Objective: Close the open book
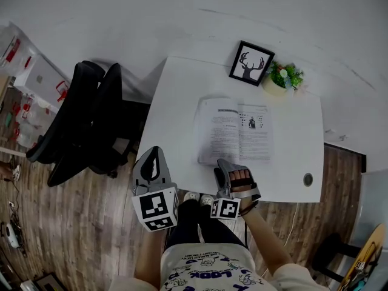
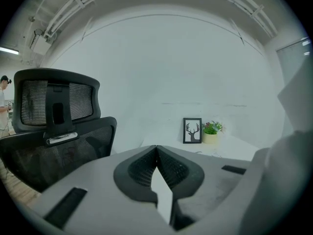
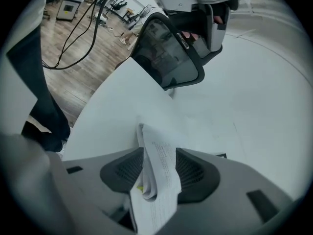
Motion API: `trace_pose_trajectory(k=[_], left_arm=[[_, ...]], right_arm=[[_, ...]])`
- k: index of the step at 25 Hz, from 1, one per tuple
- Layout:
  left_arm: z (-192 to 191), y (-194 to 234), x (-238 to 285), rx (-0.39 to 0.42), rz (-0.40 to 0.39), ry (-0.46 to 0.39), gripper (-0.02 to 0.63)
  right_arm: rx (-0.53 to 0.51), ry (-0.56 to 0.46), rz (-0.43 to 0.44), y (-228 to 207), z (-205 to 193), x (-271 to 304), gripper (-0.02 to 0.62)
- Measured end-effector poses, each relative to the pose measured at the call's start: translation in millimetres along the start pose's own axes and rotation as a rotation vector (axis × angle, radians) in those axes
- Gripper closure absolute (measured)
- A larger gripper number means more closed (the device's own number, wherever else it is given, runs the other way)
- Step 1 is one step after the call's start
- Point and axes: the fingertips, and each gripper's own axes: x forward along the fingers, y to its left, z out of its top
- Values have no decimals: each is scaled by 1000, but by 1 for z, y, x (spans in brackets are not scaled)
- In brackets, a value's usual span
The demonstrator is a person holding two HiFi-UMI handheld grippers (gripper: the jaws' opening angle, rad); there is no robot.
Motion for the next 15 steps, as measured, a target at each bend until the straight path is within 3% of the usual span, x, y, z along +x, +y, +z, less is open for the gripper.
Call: trace_pose_trajectory(k=[6,11,15], left_arm=[[-6,10,-5,-11,19,10,583],[-10,20,-8,-15,36,15,582],[-13,27,-10,-18,49,17,582]], right_arm=[[-110,62,11,15,-8,12,394],[-119,85,49,31,-13,24,394],[-133,94,21,29,-11,30,394]])
